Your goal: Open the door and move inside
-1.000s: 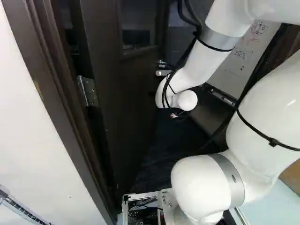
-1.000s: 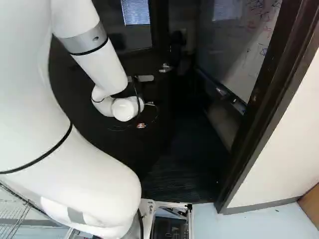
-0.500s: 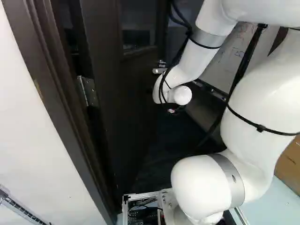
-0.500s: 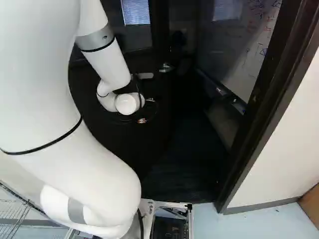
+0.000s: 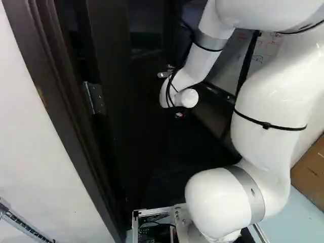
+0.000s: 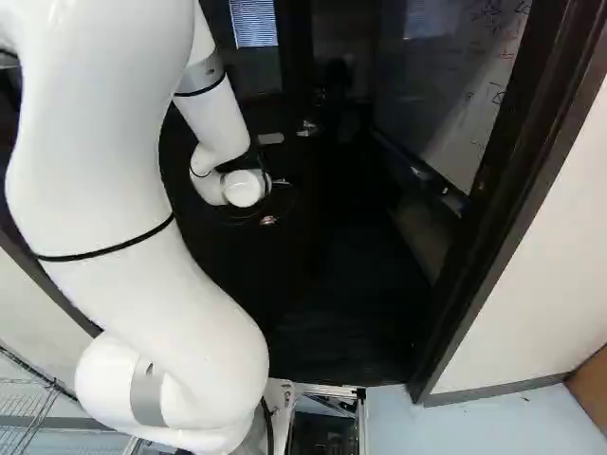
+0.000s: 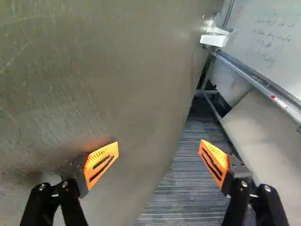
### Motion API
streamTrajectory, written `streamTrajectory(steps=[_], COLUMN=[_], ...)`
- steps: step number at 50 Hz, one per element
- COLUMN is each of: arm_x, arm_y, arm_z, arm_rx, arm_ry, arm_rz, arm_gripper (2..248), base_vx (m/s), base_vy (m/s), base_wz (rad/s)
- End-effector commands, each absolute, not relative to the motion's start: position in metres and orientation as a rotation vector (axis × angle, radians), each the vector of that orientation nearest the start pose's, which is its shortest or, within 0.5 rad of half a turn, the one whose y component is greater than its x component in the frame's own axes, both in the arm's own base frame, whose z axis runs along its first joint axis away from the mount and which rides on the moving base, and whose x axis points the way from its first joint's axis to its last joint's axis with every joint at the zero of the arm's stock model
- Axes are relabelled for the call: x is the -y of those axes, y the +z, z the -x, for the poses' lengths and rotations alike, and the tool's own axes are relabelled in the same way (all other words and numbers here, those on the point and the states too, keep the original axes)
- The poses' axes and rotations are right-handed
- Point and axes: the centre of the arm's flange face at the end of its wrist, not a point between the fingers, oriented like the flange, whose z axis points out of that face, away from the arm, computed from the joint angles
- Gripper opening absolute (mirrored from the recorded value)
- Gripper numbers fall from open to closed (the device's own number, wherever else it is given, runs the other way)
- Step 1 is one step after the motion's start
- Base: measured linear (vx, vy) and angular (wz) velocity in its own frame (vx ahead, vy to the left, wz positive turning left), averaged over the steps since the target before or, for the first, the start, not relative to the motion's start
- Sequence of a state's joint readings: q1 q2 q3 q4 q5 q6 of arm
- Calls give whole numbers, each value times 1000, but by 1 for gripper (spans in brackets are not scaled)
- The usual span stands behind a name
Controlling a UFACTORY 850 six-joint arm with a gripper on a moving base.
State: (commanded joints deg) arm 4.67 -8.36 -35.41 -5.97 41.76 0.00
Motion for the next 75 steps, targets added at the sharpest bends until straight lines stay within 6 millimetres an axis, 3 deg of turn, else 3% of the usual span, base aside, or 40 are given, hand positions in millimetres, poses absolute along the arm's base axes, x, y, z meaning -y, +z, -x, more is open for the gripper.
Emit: streamTrajectory(steps=[35, 58, 75], arm_x=[-95, -122, -149], arm_y=[402, 399, 396], arm_z=[-520, -556, -573], arm_rx=[451, 345, 370], arm_ry=[-1726, -1744, -1744], arm_rz=[2449, 2433, 2402], arm_gripper=[247, 247, 247], base_vx=[0, 0, 0], base_vy=[0, 0, 0], base_wz=[0, 0, 0])
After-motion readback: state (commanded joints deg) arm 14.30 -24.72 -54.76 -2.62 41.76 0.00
